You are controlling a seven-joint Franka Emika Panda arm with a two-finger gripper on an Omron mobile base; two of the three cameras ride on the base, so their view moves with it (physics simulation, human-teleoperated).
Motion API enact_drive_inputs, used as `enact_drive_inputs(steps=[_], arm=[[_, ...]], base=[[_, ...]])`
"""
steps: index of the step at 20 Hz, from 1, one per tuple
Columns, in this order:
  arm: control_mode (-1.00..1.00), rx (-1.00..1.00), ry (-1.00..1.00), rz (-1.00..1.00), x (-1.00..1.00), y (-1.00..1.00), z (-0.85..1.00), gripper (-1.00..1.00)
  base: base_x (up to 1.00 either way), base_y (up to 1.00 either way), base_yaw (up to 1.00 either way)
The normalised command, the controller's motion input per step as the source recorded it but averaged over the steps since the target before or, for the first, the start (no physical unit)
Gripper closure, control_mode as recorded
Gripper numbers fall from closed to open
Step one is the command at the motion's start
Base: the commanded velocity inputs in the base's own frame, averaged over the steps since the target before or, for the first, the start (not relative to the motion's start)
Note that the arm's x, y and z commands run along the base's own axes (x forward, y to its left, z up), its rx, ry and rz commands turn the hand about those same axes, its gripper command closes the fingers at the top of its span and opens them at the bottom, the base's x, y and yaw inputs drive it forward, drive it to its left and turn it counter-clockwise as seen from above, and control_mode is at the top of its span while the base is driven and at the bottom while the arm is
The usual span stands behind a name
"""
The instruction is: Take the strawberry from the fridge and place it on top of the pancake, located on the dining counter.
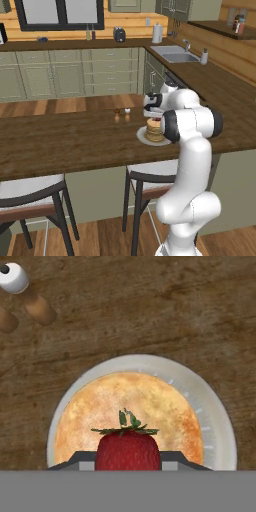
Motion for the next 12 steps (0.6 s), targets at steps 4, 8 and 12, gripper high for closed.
enact_drive_inputs(steps=[4,8,12], arm=[[-1.0,0.0,0.0,0.0,-0.02,0.0,-0.12,1.0],[-1.0,0.0,0.0,0.0,0.0,0.0,-0.07,1.0],[-1.0,0.0,0.0,0.0,0.0,0.0,-0.05,-1.0]], base=[[0.0,0.0,0.0],[0.0,0.0,0.0],[0.0,0.0,0.0]])
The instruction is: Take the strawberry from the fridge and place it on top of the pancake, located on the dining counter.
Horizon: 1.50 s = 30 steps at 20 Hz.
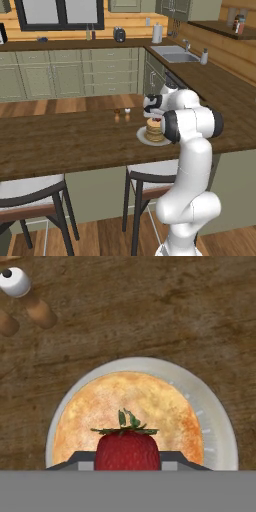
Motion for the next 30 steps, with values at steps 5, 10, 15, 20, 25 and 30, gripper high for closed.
enact_drive_inputs(steps=[5,10,15,20,25,30], arm=[[-1.0,0.0,0.0,0.0,-0.01,0.0,-0.01,-1.0],[-1.0,0.0,0.0,0.0,-0.13,0.0,0.04,-1.0],[-1.0,0.0,0.0,0.0,-0.34,0.0,0.38,-1.0],[-1.0,0.0,0.0,0.0,-0.31,0.0,0.4,-1.0],[-1.0,0.0,0.0,0.0,-0.44,0.0,0.32,-1.0],[-1.0,0.0,0.0,0.0,-0.64,0.0,0.2,-1.0]], base=[[0.0,0.0,0.0],[0.0,0.0,0.0],[0.0,0.0,0.0],[0.0,0.0,0.0],[0.0,0.0,0.0],[0.0,0.0,0.0]])
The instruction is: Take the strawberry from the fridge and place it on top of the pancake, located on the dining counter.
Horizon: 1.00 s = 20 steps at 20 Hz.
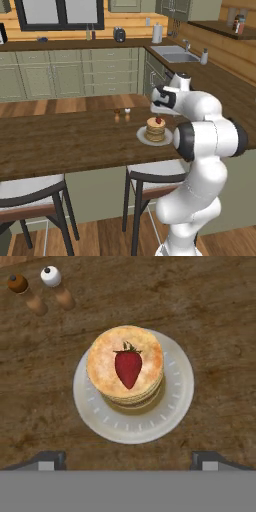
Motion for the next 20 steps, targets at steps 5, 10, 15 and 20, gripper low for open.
enact_drive_inputs(steps=[5,10,15,20], arm=[[-1.0,0.0,0.0,0.0,-0.76,0.0,0.2,-1.0],[-1.0,0.0,0.0,0.0,-0.8,0.0,0.29,-1.0],[-1.0,0.0,0.0,-0.01,-0.72,0.0,0.39,-1.0],[-1.0,0.0,0.0,0.0,-0.74,0.0,0.26,-1.0]], base=[[0.0,0.0,0.0],[0.0,0.0,0.0],[0.0,0.0,0.0],[0.0,0.0,0.0]])
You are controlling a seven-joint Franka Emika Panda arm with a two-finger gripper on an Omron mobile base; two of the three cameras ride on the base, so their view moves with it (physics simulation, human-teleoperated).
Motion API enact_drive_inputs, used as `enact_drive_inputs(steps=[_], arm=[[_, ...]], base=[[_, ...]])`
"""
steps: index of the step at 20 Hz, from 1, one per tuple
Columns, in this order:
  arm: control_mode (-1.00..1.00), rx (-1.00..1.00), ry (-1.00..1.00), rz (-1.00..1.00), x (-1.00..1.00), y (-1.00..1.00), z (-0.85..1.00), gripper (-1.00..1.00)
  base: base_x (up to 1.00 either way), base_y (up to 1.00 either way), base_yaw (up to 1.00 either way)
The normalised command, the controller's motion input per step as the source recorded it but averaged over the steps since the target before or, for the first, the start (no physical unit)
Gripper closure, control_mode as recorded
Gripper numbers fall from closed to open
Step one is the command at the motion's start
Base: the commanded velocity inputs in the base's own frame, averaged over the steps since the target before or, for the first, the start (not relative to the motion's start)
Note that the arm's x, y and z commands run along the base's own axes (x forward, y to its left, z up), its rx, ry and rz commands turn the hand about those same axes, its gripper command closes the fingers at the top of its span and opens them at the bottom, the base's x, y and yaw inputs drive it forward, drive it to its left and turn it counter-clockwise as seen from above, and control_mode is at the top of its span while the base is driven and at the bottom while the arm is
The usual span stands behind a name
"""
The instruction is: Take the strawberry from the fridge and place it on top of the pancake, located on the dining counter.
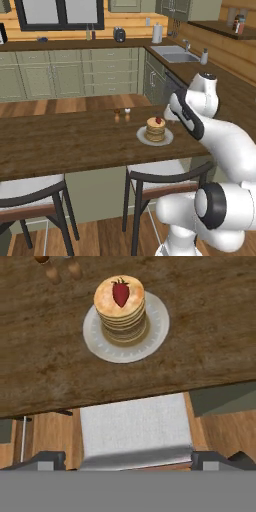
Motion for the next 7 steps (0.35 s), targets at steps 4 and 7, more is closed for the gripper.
enact_drive_inputs(steps=[4,7], arm=[[-1.0,0.0,-0.03,0.0,-0.93,-0.01,0.02,-1.0],[-1.0,0.0,-0.01,0.0,-0.96,0.0,0.03,-1.0]], base=[[0.0,0.0,0.0],[0.0,0.0,0.0]])
